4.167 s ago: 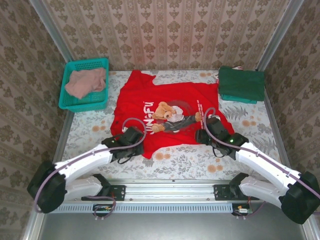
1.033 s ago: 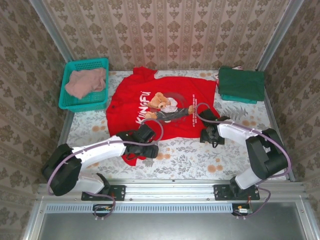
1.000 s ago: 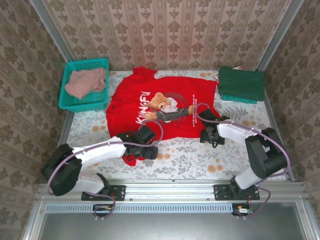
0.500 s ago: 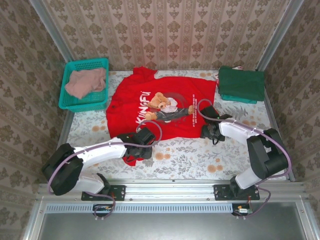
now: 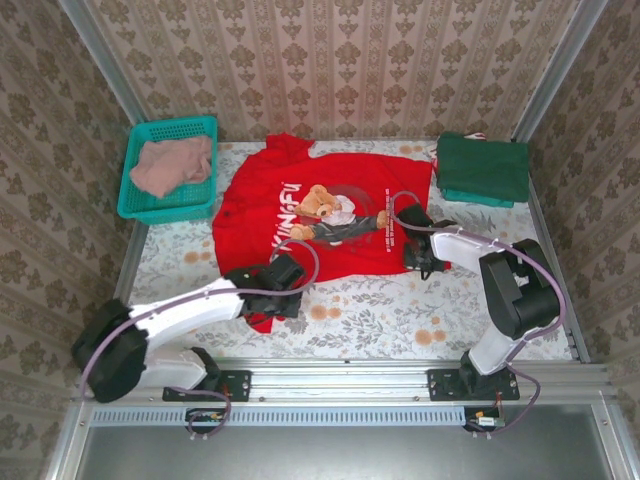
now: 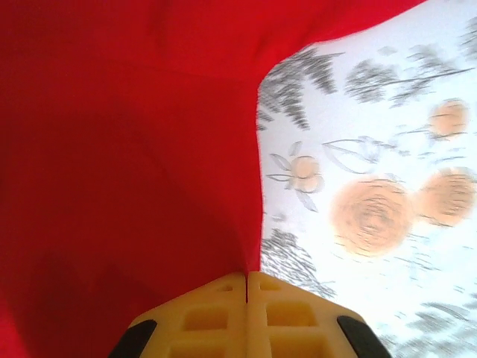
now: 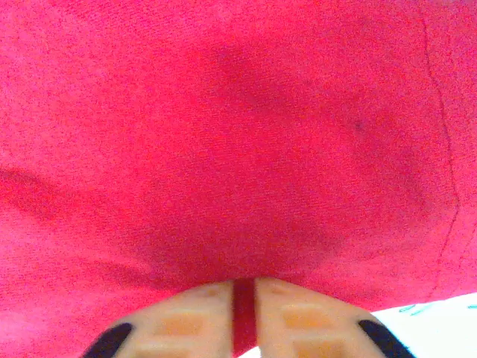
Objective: Fold and stack the t-shirts
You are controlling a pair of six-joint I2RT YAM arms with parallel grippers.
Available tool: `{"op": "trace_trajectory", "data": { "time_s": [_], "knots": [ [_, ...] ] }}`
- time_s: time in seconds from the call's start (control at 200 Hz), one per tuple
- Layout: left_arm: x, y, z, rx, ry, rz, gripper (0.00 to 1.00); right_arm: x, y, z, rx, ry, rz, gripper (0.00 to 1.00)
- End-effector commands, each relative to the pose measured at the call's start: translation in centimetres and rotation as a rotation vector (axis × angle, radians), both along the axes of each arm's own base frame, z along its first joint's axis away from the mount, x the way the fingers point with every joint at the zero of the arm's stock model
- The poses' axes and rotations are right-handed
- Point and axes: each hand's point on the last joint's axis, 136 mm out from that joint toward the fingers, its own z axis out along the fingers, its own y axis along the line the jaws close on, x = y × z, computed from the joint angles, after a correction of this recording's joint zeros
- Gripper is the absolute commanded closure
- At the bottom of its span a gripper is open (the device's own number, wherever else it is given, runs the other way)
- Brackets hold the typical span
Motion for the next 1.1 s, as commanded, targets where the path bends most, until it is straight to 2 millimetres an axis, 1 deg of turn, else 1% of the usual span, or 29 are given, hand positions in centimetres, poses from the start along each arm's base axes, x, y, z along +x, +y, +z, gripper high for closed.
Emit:
{"op": "trace_trajectory", "data": {
  "time_s": [0.0, 0.02, 0.095, 0.185, 0.2, 0.225, 0.265, 0.33, 0.355, 0.36, 0.37, 0.38, 0.385, 0.39, 0.395, 0.42, 0.43, 0.495, 0.52, 0.605, 0.66, 0.7, 0.75, 0.84, 0.905, 0.94, 0.96, 1.01, 1.095],
  "knots": [
    [-0.7, -0.1, 3.5, -0.078, -0.026, -0.037, 1.0, -0.7, -1.5, 2.3, -0.066, -0.018, -0.009, 0.97],
    [-0.8, 0.1, 3.9, -0.084, -0.031, -0.041, 1.0, -0.8, -1.5, 2.8, -0.062, -0.022, -0.007, 1.0],
    [-1.2, 0.7, 4.8, -0.101, -0.052, -0.044, 1.0, -1.3, -1.3, 4.7, -0.059, -0.056, 0.012, 1.0],
    [-1.4, 1.1, 5.3, -0.131, -0.062, -0.039, 1.0, -2.0, -1.2, 7.0, -0.042, -0.104, 0.026, 1.0],
    [-1.4, 1.1, 5.4, -0.138, -0.061, -0.038, 1.0, -2.2, -1.2, 7.0, -0.042, -0.102, 0.028, 1.0],
    [-1.4, 1.1, 5.6, -0.15, -0.058, -0.036, 1.0, -2.5, -1.0, 8.2, -0.026, -0.134, 0.032, 1.0],
    [-1.6, 0.7, 6.0, -0.178, -0.054, -0.046, 1.0, -2.9, -0.9, 9.0, -0.018, -0.151, 0.04, 1.0],
    [-1.9, 0.2, 6.4, -0.209, -0.051, -0.071, 1.0, -3.1, -0.6, 9.7, -0.006, -0.174, 0.052, 1.0],
    [-2.1, 0.1, 6.2, -0.214, -0.045, -0.085, 1.0, -3.2, -0.4, 9.6, 0.001, -0.176, 0.059, 0.99],
    [-2.2, 0.0, 6.2, -0.215, -0.042, -0.088, 1.0, -3.2, -0.4, 9.5, 0.004, -0.177, 0.059, 0.94],
    [-2.2, -0.1, 6.1, -0.216, -0.04, -0.094, 1.0, -3.2, -0.4, 9.4, 0.003, -0.176, 0.059, 0.92],
    [-2.3, 0.0, 6.0, -0.214, -0.034, -0.097, 1.0, -3.2, -0.4, 9.3, 0.004, -0.176, 0.059, 0.86],
    [-2.4, -0.1, 5.9, -0.213, -0.032, -0.1, 1.0, -3.1, -0.4, 9.1, 0.002, -0.174, 0.06, 0.8],
    [-2.4, -0.1, 5.8, -0.211, -0.029, -0.103, 1.0, -3.2, -0.4, 9.0, 0.001, -0.171, 0.06, 0.78],
    [-2.5, -0.1, 5.7, -0.21, -0.026, -0.105, 1.0, -3.2, -0.4, 9.0, 0.001, -0.171, 0.06, 0.78],
    [-2.7, 0.1, 5.1, -0.194, -0.007, -0.109, 1.0, -3.3, -0.5, 8.2, -0.009, -0.146, 0.061, 0.63],
    [-2.8, 0.2, 4.9, -0.186, -0.002, -0.11, 1.0, -3.3, -0.6, 7.9, -0.014, -0.135, 0.063, 0.6],
    [-3.2, 0.7, 3.2, -0.14, 0.042, -0.1, 1.0, -3.1, -1.0, 6.7, -0.047, -0.082, 0.049, 0.54],
    [-3.4, 0.7, 2.6, -0.134, 0.058, -0.1, 1.0, -3.0, -1.0, 5.4, -0.064, -0.039, 0.051, 0.5],
    [-3.7, 0.5, 1.1, -0.135, 0.093, -0.094, 1.0, -2.0, -0.7, 3.8, -0.066, 0.007, 0.057, 0.49],
    [-3.6, 0.6, 0.6, -0.129, 0.095, -0.085, 1.0, -1.4, -0.1, 2.9, -0.055, 0.036, 0.063, 0.44],
    [-3.5, 0.8, 0.5, -0.12, 0.093, -0.081, 1.0, -1.3, 0.2, 2.1, -0.048, 0.07, 0.064, 0.38],
    [-3.4, 0.9, 0.5, -0.116, 0.087, -0.076, 1.0, -1.2, 0.5, 1.4, -0.047, 0.102, 0.061, 0.35],
    [-3.2, 1.0, 0.8, -0.126, 0.073, -0.073, 1.0, -1.2, 0.5, 0.2, -0.049, 0.112, 0.044, 0.36],
    [-3.1, 1.2, 1.0, -0.137, 0.063, -0.067, 1.0, -0.8, 0.4, -0.5, -0.042, 0.107, 0.027, 0.41],
    [-3.0, 1.3, 1.2, -0.145, 0.058, -0.063, 1.0, -0.6, 0.7, -0.9, -0.032, 0.115, 0.025, 0.49],
    [-3.0, 1.3, 1.3, -0.148, 0.058, -0.065, 1.0, -0.5, 0.8, -1.1, -0.027, 0.12, 0.023, 0.56],
    [-3.0, 1.6, 1.5, -0.15, 0.056, -0.06, 1.0, -0.4, 0.7, -1.1, -0.039, 0.12, 0.016, 0.68],
    [-2.9, 2.0, 1.7, -0.152, 0.047, -0.053, 1.0, -0.3, 0.7, -0.7, -0.031, 0.102, 0.014, 0.84]
  ]
}}
